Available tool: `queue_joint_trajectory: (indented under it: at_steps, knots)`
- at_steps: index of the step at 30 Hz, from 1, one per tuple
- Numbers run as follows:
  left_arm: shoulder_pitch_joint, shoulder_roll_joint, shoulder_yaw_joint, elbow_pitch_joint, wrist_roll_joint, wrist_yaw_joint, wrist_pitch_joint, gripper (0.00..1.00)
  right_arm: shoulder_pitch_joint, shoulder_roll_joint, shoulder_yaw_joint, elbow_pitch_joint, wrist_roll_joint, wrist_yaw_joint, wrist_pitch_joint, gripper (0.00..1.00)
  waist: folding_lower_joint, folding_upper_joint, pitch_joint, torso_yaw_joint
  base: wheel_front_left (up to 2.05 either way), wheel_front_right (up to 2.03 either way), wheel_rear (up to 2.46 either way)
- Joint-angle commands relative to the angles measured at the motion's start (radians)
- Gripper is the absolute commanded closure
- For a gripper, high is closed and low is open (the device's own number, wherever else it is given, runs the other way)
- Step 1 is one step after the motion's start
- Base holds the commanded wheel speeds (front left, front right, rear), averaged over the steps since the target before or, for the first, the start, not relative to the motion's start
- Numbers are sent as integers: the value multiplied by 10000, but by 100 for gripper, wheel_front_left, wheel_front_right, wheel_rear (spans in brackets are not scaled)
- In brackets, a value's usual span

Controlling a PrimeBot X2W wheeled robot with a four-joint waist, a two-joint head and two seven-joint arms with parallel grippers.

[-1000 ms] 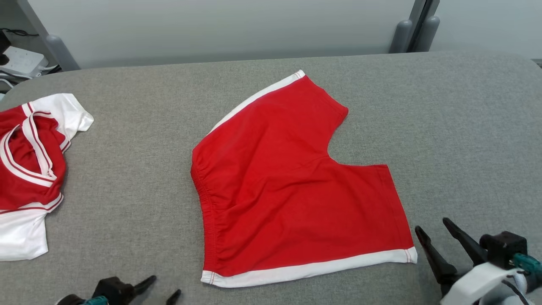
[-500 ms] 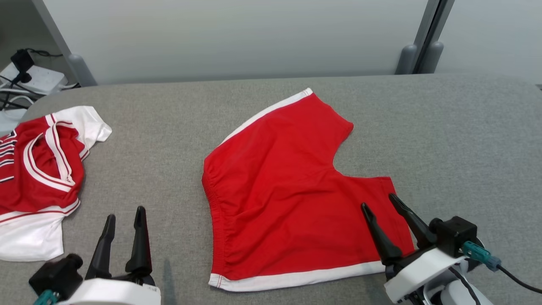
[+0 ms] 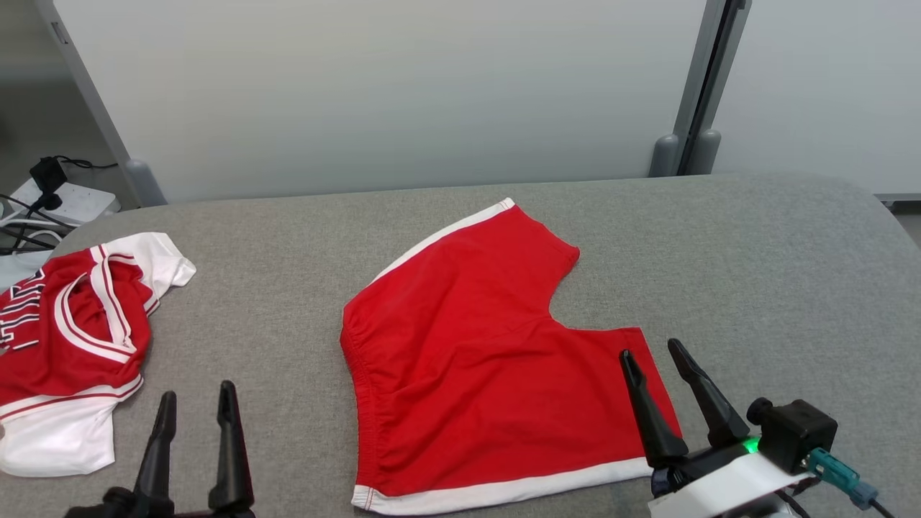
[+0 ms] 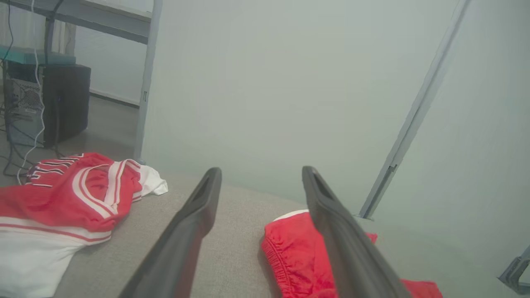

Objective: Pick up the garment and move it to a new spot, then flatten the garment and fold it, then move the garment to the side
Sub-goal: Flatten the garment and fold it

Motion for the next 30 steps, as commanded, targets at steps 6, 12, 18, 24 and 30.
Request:
queue_joint_trajectory:
  at_steps: [6,12,18,24,30]
  knots:
    - [289,69,68,33,2693,-66,-58,0,398,-257,-17,-264,-580,-25,-61,0,0,0,-205,-15,0,0,0]
    - [621,33,430,428,3145,-70,-58,0,825,-347,-207,-85,-1217,-25,-61,0,0,0,-229,5,0,0,0]
    - [637,-14,637,629,3053,-187,-58,0,1131,-314,-264,-22,-1230,-25,-61,0,0,0,-269,57,0,0,0]
    - [600,-29,723,652,3061,-426,-58,0,1123,-273,-284,100,-1254,-25,-61,0,0,0,-285,24,0,0,0]
    - [549,-34,743,744,3108,-522,-59,0,1096,-178,-472,209,-1404,-25,-61,0,0,0,-270,43,0,0,0]
